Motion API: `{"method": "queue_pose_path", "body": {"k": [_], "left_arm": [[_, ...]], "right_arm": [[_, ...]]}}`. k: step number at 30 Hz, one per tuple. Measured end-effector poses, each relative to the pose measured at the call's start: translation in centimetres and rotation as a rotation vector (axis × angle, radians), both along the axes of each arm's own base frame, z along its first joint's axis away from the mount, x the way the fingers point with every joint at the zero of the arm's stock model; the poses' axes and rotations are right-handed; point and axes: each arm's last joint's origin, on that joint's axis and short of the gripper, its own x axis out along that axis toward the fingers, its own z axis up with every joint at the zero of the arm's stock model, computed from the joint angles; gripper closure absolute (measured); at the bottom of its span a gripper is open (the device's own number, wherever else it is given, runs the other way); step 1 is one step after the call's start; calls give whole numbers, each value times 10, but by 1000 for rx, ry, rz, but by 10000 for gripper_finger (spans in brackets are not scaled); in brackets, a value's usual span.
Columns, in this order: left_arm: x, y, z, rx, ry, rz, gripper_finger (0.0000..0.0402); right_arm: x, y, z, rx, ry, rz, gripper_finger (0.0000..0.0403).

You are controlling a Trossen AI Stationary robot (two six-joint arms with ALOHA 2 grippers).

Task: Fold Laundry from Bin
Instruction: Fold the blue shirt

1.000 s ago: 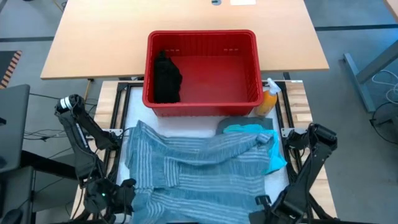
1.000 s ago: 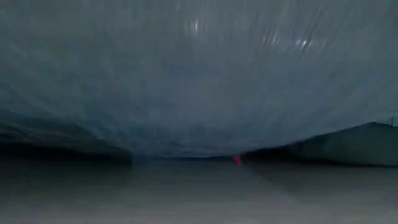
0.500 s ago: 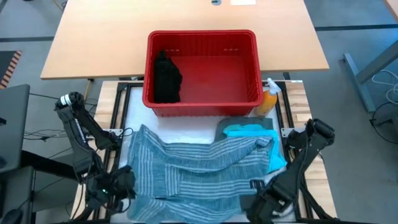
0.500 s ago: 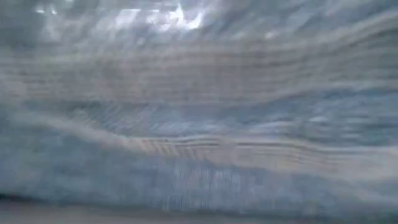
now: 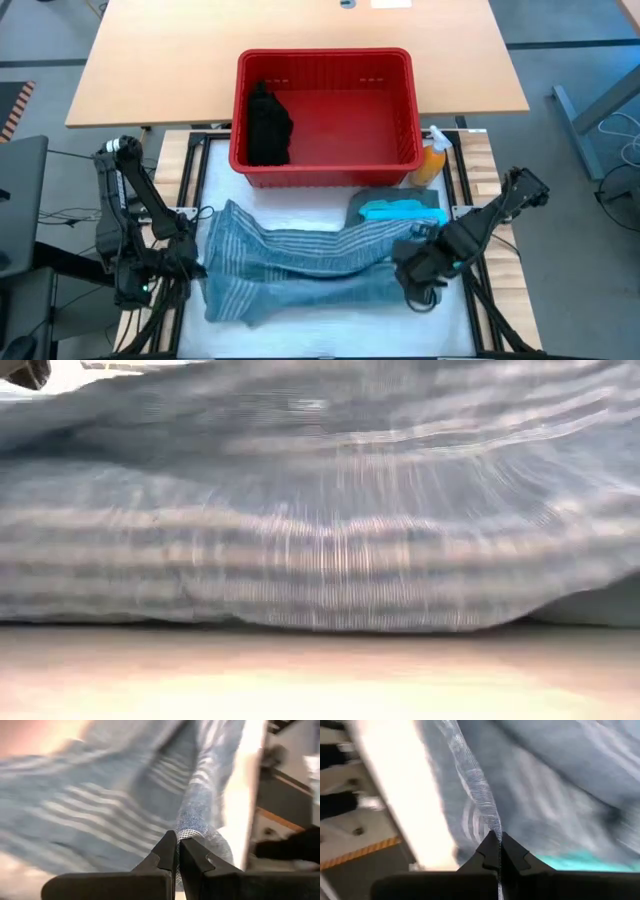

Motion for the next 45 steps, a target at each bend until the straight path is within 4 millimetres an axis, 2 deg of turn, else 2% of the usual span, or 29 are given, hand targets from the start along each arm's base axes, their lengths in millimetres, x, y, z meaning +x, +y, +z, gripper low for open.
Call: {"method": "queue_pose_path", "body": {"k": [8,11,18,24,28,37,41,45], "left_arm": [[-10,55,5,242,-43,196,401],[-8,66,6,310,-24,239,401],[1,77,4,419,38,241,401],[10,83,-29,489,187,241,401],[14,87,-50,527,222,260,401],[30,87,-70,484,172,325,401],[34,90,-73,492,229,358,384],[34,98,-73,472,335,390,342]], "right_arm": [[-9,-31,2,-36,27,-113,386],[-7,-42,-5,-49,19,-181,386],[3,-68,-21,-101,70,-257,386],[8,-88,-22,-99,84,-318,385],[9,-97,-22,-109,105,-320,385],[14,-118,-23,-124,111,-318,383],[15,-127,-23,-125,114,-334,355],[16,-139,-23,-134,120,-276,311]]}}
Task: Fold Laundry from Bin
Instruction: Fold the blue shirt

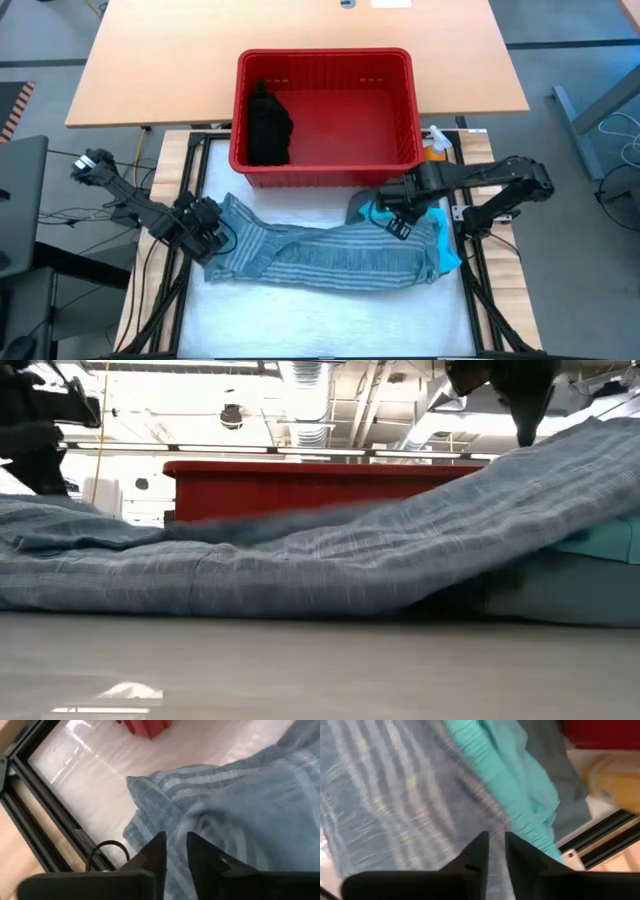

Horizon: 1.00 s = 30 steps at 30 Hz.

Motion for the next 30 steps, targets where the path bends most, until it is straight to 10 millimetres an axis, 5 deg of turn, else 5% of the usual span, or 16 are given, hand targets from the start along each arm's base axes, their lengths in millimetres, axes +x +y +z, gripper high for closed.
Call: {"method": "queue_pose_path", "body": {"k": [9,16,21,26,30], "left_arm": [[16,6,43,-48,-150,91,264],[49,-13,95,-94,-502,-177,260],[82,-33,104,-53,-631,-372,259],[121,-58,84,89,-538,-665,259],[146,-73,67,208,-493,-814,259]], "right_arm": [[0,-26,0,20,18,108,215],[-14,-15,14,19,-66,89,194],[-29,24,30,74,-237,-41,201],[-37,93,35,162,-434,-82,203],[-53,148,20,155,-431,-204,203]]}}
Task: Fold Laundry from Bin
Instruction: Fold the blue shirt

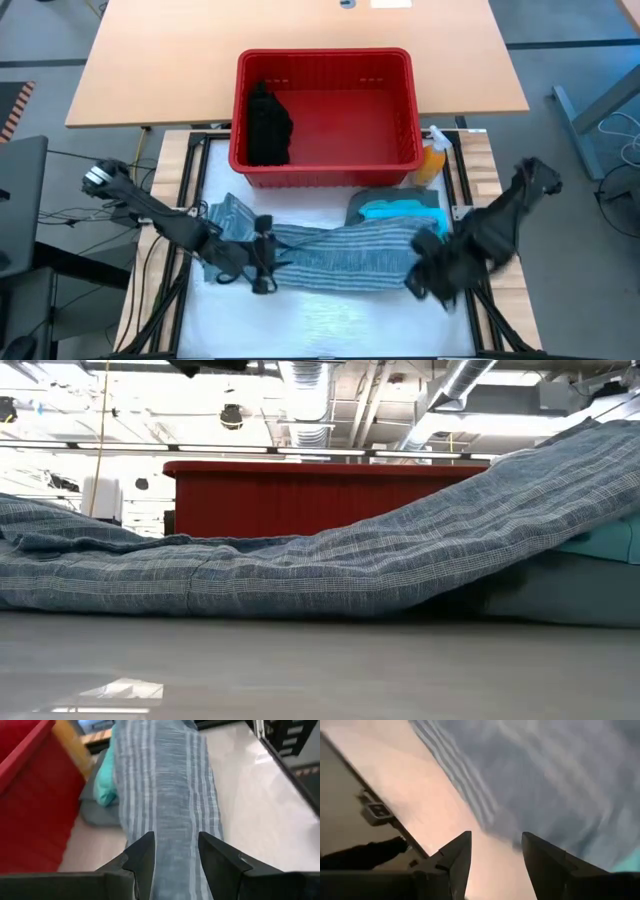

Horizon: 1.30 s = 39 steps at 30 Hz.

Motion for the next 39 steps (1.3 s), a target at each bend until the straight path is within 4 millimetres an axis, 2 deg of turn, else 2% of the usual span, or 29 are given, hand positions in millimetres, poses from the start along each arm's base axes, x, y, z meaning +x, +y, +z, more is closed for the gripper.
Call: {"method": "queue_pose_path", "body": {"k": [4,7,10,12,17,25,29,34,39], "left_arm": [[19,-9,-20,109,20,-41,259],[33,-13,-40,178,64,-79,259],[44,-20,-60,237,97,-127,259],[51,-23,-67,242,75,-131,259],[59,-26,-67,195,4,-117,259],[58,-29,-65,70,-22,-61,259],[55,-33,-65,32,-34,-25,259],[51,-39,-64,-10,-53,25,259],[48,-46,-65,-71,-69,57,259]], "right_arm": [[-15,41,-28,-14,113,-187,203],[-20,59,-48,-67,161,-329,203],[-14,68,-66,-133,202,-380,203],[-6,68,-74,-152,212,-406,203],[14,60,-82,-183,195,-469,203],[17,48,-81,-229,257,-509,216],[15,46,-81,-244,288,-514,244],[12,45,-94,-239,356,-499,292],[8,45,-100,-281,366,-420,372]]}}
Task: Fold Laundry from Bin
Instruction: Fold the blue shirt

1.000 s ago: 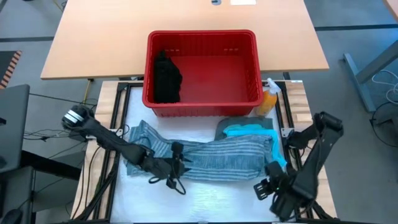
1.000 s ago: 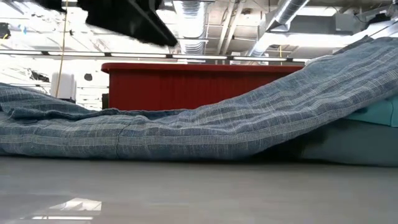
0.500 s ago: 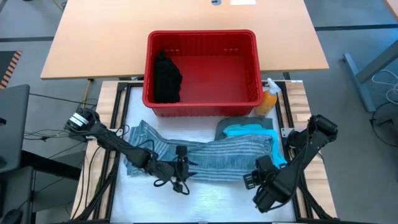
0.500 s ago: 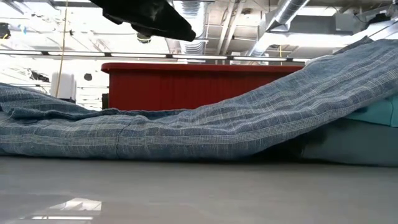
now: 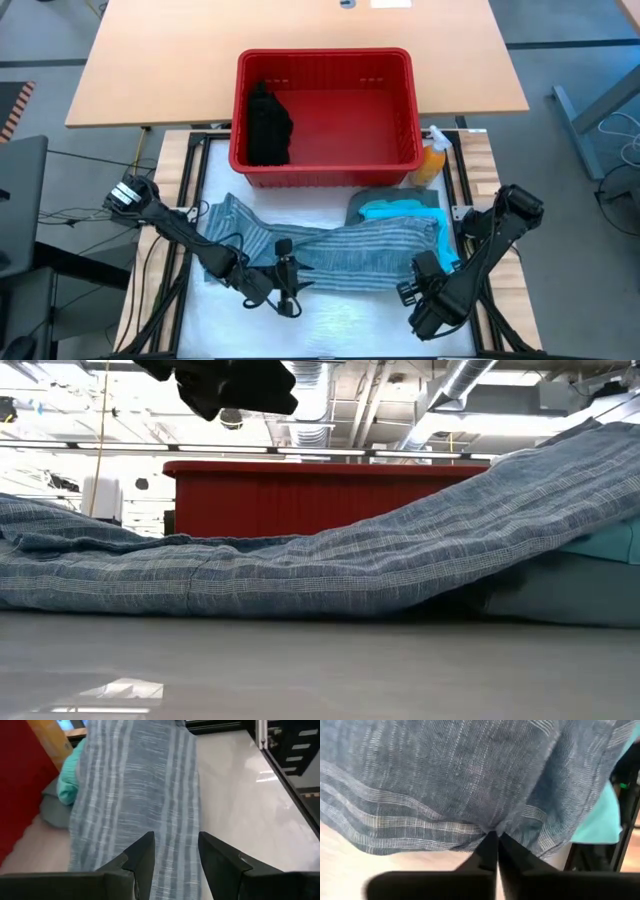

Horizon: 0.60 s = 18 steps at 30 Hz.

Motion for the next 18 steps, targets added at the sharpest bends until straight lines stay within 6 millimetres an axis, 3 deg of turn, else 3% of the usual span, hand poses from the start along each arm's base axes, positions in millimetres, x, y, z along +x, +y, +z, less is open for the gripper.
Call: {"method": "queue_pose_path", "body": {"k": [2,8,13,18], "left_arm": [[0,-4,-4,6,10,-12,259],[10,-15,-15,-7,-19,-30,259],[43,-34,-8,115,-70,-38,259],[80,-53,-23,280,-20,-28,256]], "right_arm": [[-2,0,3,-14,-2,34,388],[-3,-3,14,-15,53,164,376],[-5,-5,18,-1,74,244,389],[-7,-8,23,7,73,289,379]]}}
